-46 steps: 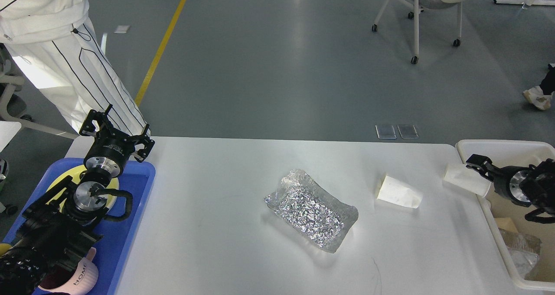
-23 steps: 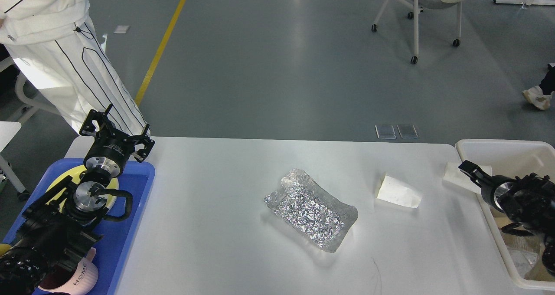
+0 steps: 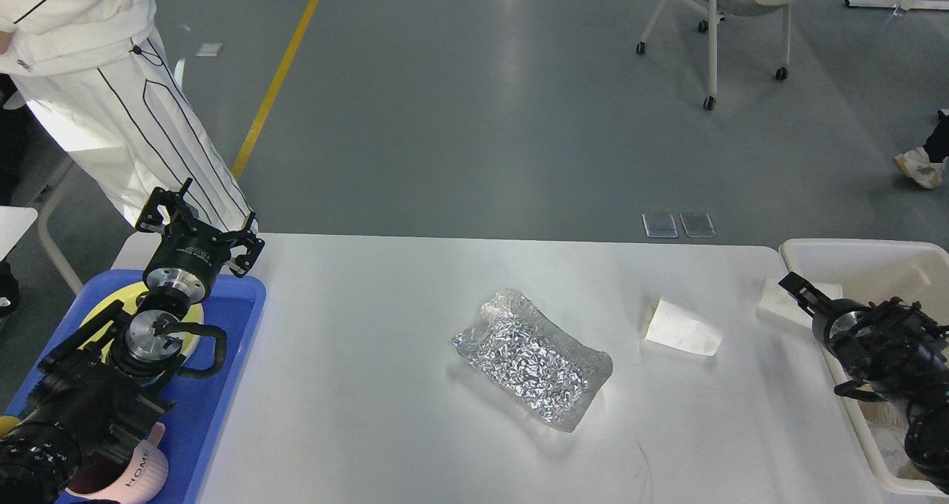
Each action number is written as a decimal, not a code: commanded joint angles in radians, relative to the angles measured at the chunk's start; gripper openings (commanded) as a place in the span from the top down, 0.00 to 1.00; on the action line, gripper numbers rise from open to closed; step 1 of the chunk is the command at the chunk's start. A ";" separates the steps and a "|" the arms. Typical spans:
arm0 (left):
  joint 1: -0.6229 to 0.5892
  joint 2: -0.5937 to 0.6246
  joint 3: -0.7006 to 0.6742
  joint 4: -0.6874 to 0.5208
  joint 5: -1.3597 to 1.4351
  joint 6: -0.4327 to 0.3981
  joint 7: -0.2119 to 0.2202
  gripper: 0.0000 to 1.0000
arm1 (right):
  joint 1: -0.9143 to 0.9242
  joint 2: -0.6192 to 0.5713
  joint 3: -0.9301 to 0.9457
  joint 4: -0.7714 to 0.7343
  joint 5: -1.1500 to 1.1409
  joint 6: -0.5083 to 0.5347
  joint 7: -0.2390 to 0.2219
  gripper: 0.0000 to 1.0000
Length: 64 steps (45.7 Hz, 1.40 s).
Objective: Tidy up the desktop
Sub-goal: 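Swing the right gripper over to the clear tray of crumpled foil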
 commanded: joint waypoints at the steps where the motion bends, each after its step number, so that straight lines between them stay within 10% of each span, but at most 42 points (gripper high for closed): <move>1: 0.000 0.000 0.000 0.000 0.000 0.000 0.000 0.02 | 0.000 0.012 0.000 -0.005 0.003 -0.004 -0.016 0.01; 46: -0.002 0.000 0.002 0.000 0.000 0.000 0.002 0.02 | 0.259 0.033 -0.021 0.036 0.008 0.253 -0.005 0.00; 64: -0.002 0.000 0.002 0.000 0.000 0.000 0.002 0.02 | 0.969 -0.157 -0.237 0.832 -0.041 0.506 -0.013 0.00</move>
